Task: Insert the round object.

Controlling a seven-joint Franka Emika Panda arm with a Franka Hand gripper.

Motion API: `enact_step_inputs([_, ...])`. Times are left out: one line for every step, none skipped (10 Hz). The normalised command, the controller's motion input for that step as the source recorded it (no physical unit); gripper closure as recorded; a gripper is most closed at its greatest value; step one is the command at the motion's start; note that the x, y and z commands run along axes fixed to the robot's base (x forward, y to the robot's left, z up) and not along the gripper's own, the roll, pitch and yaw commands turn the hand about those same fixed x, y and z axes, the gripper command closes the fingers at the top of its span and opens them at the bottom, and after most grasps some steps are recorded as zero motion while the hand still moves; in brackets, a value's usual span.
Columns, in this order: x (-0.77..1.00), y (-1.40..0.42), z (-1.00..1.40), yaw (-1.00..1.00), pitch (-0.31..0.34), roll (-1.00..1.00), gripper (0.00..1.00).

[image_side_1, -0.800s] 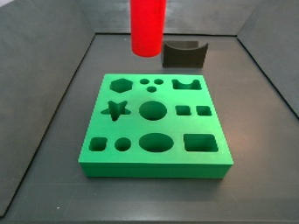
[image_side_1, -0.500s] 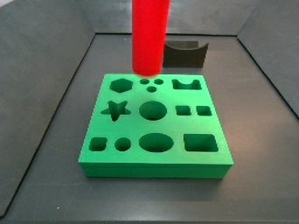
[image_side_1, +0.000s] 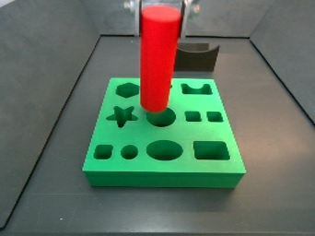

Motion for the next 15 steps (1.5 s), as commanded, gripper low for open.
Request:
enact_step_inputs([0.17, -0.28, -0.29, -0.06, 0.053, 0.14, 1.00])
enact_step_inputs([0.23, -0.26, -0.29, -0.05, 0.036, 0.09, 1.00])
enact_step_inputs([0.20, -0.25, -0.25, -0.07, 0.000, 0.00, 1.00])
enact_step_inputs([0.06, -0.16, -0.28, -0.04, -0.024, -0.12, 1.00])
enact_step_inputs([0.09, -0.08, -0.36, -0.04, -0.024, -0.13, 1.00])
enact_step_inputs([0.24, 0.00, -0.33, -0.06, 0.000, -0.04, 1.00])
enact_step_inputs([0.08, 0.00, -0.25, 0.00, 0.000, 0.00, 1.00])
enact_step_inputs([0.00, 0.00, -0.19, 0.00, 0.000, 0.00, 1.00])
enact_step_inputs([-0.04, 0.00, -0.21, 0.00, -0.041, 0.00, 1.00])
enact_step_inputs([-0.03, 0.00, -0.21, 0.00, -0.041, 0.00, 1.00])
enact_step_inputs([-0.04, 0.00, -0.17, 0.00, -0.037, 0.00, 1.00])
enact_step_inputs([-0.07, 0.00, -0.14, 0.00, -0.040, 0.02, 1.00])
enact_step_inputs([-0.05, 0.00, -0.18, 0.00, -0.061, 0.01, 1.00])
enact_step_inputs([0.00, 0.00, -0.10, 0.00, -0.084, -0.01, 1.00])
enact_step_inputs([0.00, 0.00, 0.00, 0.00, 0.000, 0.00, 1.00])
